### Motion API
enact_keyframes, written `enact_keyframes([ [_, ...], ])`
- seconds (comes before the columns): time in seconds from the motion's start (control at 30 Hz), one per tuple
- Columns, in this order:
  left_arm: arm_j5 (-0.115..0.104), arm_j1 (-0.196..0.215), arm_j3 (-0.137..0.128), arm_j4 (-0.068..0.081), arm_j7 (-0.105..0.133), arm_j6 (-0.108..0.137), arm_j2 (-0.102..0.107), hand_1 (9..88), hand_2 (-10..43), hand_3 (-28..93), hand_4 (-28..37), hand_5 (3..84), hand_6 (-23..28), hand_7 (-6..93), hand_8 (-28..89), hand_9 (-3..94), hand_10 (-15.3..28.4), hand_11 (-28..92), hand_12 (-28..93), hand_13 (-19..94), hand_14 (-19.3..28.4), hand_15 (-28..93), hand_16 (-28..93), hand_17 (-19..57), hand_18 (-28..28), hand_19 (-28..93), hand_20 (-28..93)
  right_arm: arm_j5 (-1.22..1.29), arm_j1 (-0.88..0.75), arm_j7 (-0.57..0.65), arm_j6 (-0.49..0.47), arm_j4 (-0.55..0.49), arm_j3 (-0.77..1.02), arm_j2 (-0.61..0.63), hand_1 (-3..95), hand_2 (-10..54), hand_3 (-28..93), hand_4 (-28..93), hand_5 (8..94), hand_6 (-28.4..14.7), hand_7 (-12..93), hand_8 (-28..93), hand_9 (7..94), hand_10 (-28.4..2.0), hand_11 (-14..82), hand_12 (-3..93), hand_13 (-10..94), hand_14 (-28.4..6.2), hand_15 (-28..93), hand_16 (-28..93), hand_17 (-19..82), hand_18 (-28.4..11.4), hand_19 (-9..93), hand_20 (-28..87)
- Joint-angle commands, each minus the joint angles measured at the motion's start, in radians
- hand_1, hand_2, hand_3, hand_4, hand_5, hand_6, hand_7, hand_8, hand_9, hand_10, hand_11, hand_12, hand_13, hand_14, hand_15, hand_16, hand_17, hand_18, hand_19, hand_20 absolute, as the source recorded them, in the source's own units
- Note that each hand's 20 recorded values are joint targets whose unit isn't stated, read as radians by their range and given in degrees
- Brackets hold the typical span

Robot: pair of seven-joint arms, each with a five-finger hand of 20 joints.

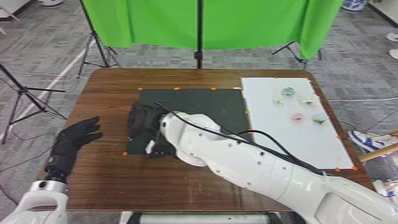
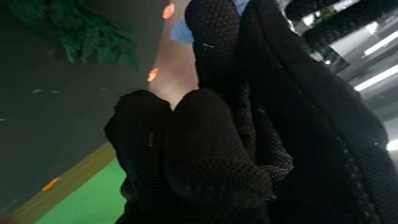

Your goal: Arrange flowers

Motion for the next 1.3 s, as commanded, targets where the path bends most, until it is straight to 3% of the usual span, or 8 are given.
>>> enact_keyframes([
  [0.03,0.002,-0.008,0.016,0.011,0.001,-0.018,-0.005,21.1,28.9,63,-28.3,43.6,4.7,13.3,-6,40.0,13.3,20,12,36,19.2,29,0,5.6,16.9,35,32,-0.044,0.003,0.015,-0.034,0.02,-0.004,-0.024,63.2,-9.5,60,-16,76.9,-1.0,23,9,91.7,-8.0,7.3,40.9,93,1.1,66,38,63,-15.5,93,66],
  [0.53,0.005,-0.001,0.011,0.008,-0.011,-0.033,-0.013,21.0,27.9,63,-28.3,43.5,4.7,13.1,-6,39.9,13.3,20,12,36,19.2,29,0,5.2,17.0,34,32,-0.073,-0.006,0.045,-0.039,0.046,0.001,-0.026,62.1,-9.5,62,-16,76.4,-0.6,21,7,90.9,-8.2,5.2,36.7,94,0.8,66,37,63,-15.9,93,66],
  [1.0,0.005,0.016,0.002,-0.003,-0.018,-0.032,-0.018,21.0,27.6,63,-28.3,43.4,4.7,13.0,-6,40.0,13.3,20,12,36,19.3,29,1,4.9,17.1,34,32,-0.084,-0.005,0.064,-0.035,0.041,0.007,-0.015,59.6,-9.5,62,-15,75.3,-0.5,20,7,88.8,-8.7,4.6,35.2,93,0.2,65,36,62,-16.3,93,65],
  [1.1,0.004,0.025,-0.004,-0.007,-0.02,-0.03,-0.02,20.9,27.5,63,-28.3,43.3,4.8,13.1,-6,40.0,13.4,20,12,36,19.2,29,1,4.8,17.1,34,32,-0.098,0.001,0.064,-0.03,0.033,0.006,-0.011,58.0,-9.5,62,-14,69.1,0.2,19,6,87.1,-9.0,5.1,36.4,93,0.1,65,37,62,-16.4,93,65],
  [1.3,0.007,0.03,-0.006,-0.01,-0.024,-0.035,-0.022,20.6,26.6,63,-28.3,43.4,4.8,13.0,-6,39.9,13.3,20,12,35,19.2,29,1,4.7,17.2,34,31,-0.11,0.005,0.071,-0.035,0.027,0.011,0.0,56.6,-9.5,62,-14,67.6,0.3,19,5,86.3,-9.0,5.4,37.1,93,-0.1,66,36,62,-16.4,93,65],
])
